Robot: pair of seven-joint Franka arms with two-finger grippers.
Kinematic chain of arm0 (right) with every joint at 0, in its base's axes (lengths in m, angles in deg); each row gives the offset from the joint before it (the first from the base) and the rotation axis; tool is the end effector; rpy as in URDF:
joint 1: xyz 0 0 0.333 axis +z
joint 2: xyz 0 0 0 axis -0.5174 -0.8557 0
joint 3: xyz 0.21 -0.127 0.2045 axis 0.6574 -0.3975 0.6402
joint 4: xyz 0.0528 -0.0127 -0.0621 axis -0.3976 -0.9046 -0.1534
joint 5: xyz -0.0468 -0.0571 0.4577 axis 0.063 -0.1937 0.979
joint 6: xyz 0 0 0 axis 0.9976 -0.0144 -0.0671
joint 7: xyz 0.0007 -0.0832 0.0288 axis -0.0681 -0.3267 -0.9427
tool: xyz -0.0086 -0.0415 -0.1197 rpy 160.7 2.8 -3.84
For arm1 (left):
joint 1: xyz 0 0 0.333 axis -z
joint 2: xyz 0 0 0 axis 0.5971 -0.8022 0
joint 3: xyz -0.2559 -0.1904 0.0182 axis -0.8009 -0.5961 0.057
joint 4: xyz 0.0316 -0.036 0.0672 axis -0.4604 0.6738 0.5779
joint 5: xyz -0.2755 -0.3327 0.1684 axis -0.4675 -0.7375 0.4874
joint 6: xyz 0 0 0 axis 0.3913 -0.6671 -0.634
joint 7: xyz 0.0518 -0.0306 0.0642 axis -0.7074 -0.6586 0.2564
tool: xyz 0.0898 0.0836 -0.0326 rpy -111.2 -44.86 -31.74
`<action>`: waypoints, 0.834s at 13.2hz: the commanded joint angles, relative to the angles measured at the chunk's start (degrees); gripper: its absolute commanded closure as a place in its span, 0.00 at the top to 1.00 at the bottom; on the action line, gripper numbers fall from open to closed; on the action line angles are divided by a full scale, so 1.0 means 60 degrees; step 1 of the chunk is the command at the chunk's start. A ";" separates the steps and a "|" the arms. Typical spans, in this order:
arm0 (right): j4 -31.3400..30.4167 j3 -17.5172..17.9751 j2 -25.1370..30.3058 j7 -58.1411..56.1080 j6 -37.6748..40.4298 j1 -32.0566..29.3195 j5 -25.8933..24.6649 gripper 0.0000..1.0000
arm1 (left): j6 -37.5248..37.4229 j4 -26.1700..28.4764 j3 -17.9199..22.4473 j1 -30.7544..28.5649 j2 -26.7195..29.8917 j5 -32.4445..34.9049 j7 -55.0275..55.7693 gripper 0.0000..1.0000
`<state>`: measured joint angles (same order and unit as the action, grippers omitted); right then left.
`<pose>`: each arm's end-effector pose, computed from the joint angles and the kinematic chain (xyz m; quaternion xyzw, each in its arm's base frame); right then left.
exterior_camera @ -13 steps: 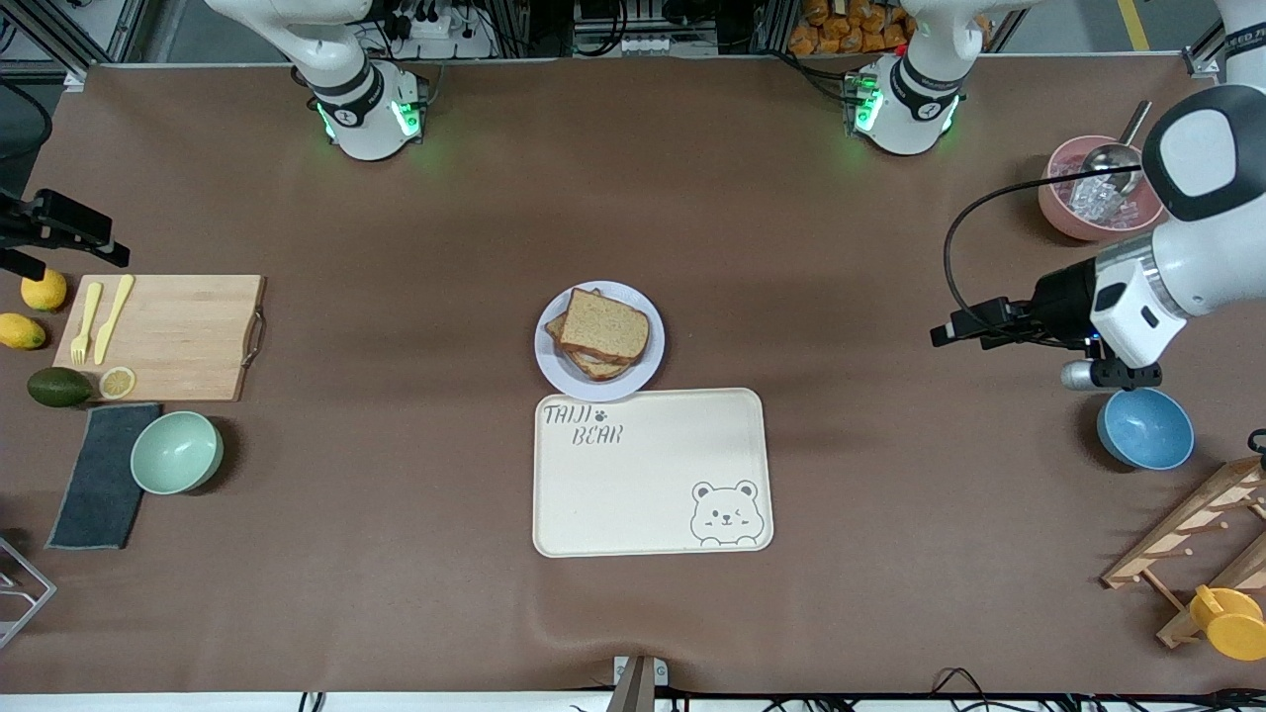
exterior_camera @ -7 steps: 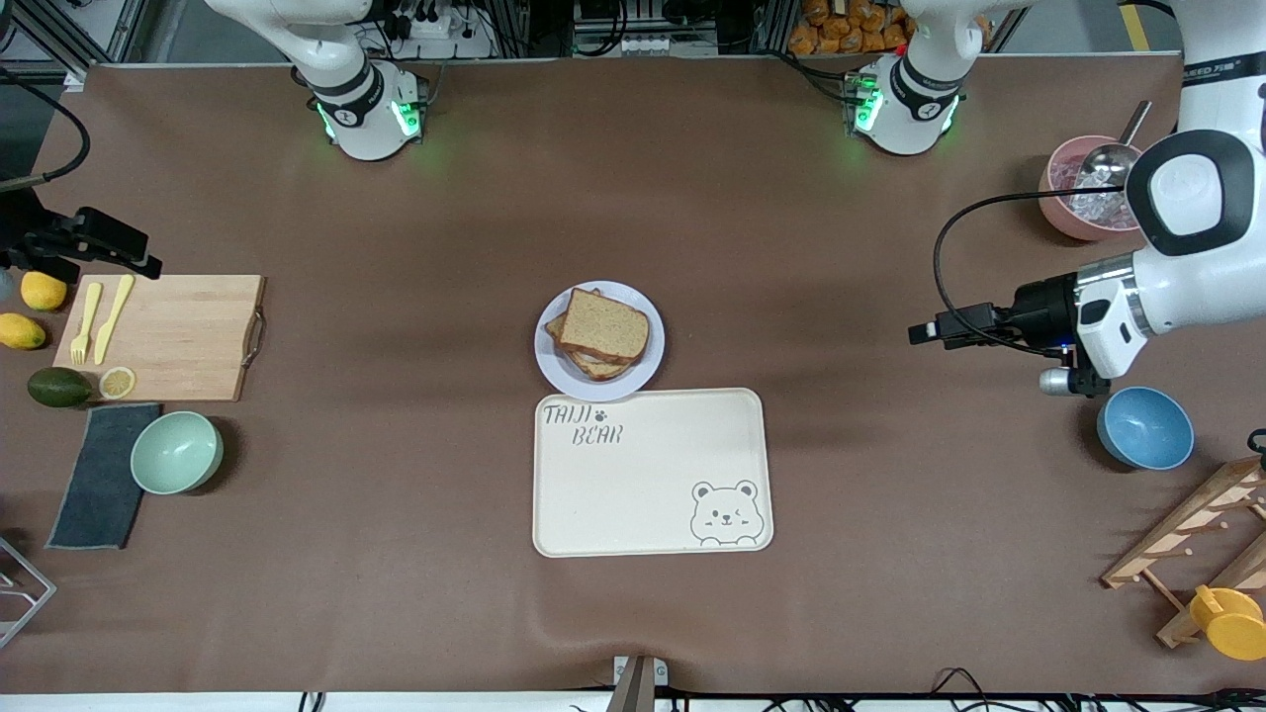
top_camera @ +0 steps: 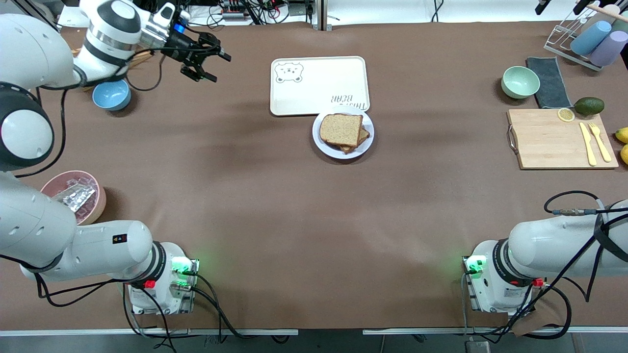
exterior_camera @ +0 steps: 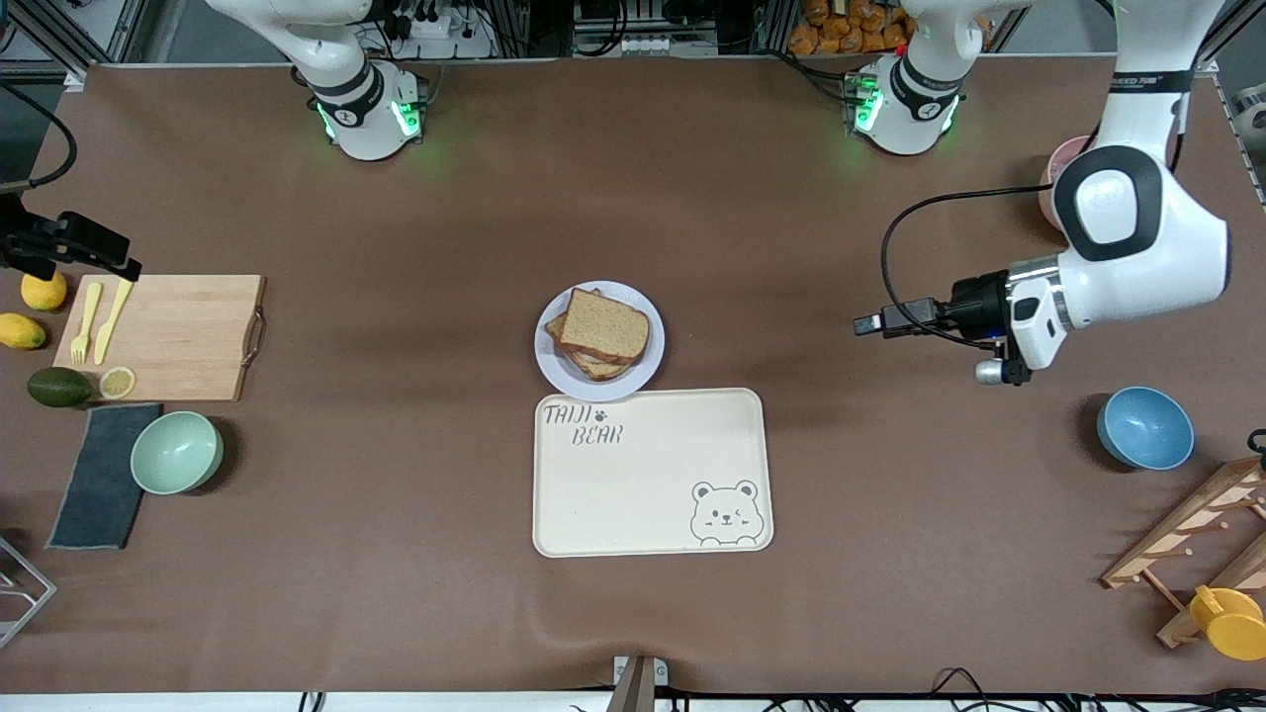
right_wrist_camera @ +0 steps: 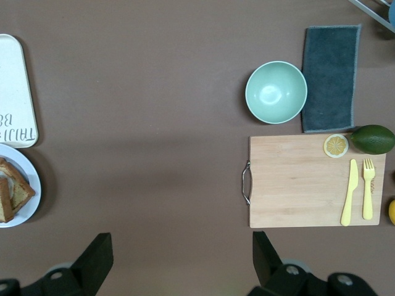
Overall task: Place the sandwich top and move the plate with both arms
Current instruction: 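Reach the left gripper to the plate rim and grasp it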
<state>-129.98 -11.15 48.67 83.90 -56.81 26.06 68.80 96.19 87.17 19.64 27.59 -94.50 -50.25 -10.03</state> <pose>0.6269 -0.0504 0.6043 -0.9996 0.0156 0.0225 0.0079 0.6059 -0.1327 0.3144 0.9014 0.0967 -0.0722 0.4158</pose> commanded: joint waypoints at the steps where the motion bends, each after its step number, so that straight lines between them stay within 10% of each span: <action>1: -0.0263 0.0042 0.0313 0.0077 0.0066 -0.0117 -0.0208 1.00 | 0.0646 0.0738 -0.0380 -0.0070 0.0138 -0.0863 -0.0562 1.00; 11: -0.0219 -0.0412 0.0298 0.0062 0.0008 0.0351 -0.0208 1.00 | 0.0971 0.1824 -0.0543 0.0207 -0.1252 -0.4201 -0.4017 1.00</action>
<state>-129.98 -12.42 48.82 83.89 -56.58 26.48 68.67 100.74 98.14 16.98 27.98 -99.07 -71.09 -29.59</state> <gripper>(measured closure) 0.000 0.000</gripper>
